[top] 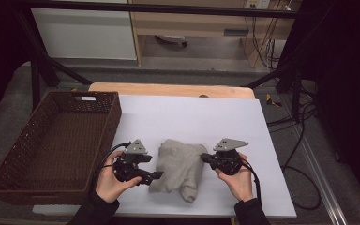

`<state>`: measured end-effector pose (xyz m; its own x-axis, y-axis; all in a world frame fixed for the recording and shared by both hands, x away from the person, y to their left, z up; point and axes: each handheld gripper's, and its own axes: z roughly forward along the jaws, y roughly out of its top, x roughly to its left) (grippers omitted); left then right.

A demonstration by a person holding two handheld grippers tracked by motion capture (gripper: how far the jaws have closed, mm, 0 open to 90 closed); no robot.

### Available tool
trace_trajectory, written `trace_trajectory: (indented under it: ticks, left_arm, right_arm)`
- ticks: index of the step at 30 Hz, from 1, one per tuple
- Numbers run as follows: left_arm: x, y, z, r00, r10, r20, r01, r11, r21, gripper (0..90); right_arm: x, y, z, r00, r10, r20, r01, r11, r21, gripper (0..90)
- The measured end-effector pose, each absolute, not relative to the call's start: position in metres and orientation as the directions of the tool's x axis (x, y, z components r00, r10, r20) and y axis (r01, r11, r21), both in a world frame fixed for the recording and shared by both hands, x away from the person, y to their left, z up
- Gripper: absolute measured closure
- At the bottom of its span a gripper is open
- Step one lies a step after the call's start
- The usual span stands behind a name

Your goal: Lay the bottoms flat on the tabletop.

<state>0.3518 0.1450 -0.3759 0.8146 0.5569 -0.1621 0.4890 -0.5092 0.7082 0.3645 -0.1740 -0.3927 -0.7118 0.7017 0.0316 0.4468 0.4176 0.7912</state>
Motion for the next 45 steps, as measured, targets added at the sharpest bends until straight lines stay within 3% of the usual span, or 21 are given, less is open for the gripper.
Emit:
trace_trajectory:
  ticks: [7,9,10,21,25,29,32,35,40,45]
  left_arm:
    - [0.358,0.137,-0.397,0.807,0.566,-0.168,0.515,-0.537,0.668,27.1]
    - [0.362,0.133,-0.408,0.808,0.564,-0.171,0.52,-0.547,0.656,29.8]
    - [0.362,0.133,-0.408,0.808,0.564,-0.171,0.52,-0.547,0.656,31.7]
    - [0.368,0.123,-0.434,0.811,0.562,-0.163,0.518,-0.561,0.646,56.2]
    - [0.368,0.118,-0.44,0.811,0.569,-0.138,0.515,-0.581,0.63,67.5]
    - [0.366,0.116,-0.44,0.816,0.563,-0.13,0.506,-0.586,0.632,80.1]
    - [0.365,0.119,-0.438,0.812,0.565,-0.143,0.512,-0.574,0.64,82.1]
    - [0.365,0.125,-0.432,0.8,0.58,-0.15,0.518,-0.543,0.661,75.6]
    - [0.367,0.139,-0.423,0.782,0.596,-0.184,0.531,-0.481,0.698,57.6]
    - [0.369,0.149,-0.413,0.774,0.607,-0.181,0.522,-0.448,0.726,36.7]
  right_arm:
    - [0.368,-0.178,-0.398,-0.697,0.717,0.017,0.453,0.422,0.785,88.1]
    - [0.367,-0.177,-0.398,-0.705,0.709,0.026,0.451,0.421,0.787,83.2]
    - [0.367,-0.177,-0.398,-0.705,0.709,0.026,0.451,0.421,0.787,83.2]
    - [0.363,-0.173,-0.39,-0.711,0.7,0.071,0.435,0.357,0.827,45.5]
    - [0.359,-0.167,-0.384,-0.726,0.68,0.1,0.424,0.329,0.843,38.4]
    - [0.354,-0.154,-0.382,-0.756,0.647,0.103,0.411,0.345,0.844,37.1]
    - [0.351,-0.143,-0.383,-0.782,0.615,0.1,0.397,0.369,0.84,38.3]
    - [0.348,-0.134,-0.383,-0.794,0.604,0.076,0.385,0.402,0.831,49.4]
    - [0.349,-0.135,-0.385,-0.8,0.596,0.075,0.392,0.423,0.817,82.8]
    - [0.35,-0.148,-0.378,-0.773,0.634,0.042,0.383,0.413,0.826,87.1]
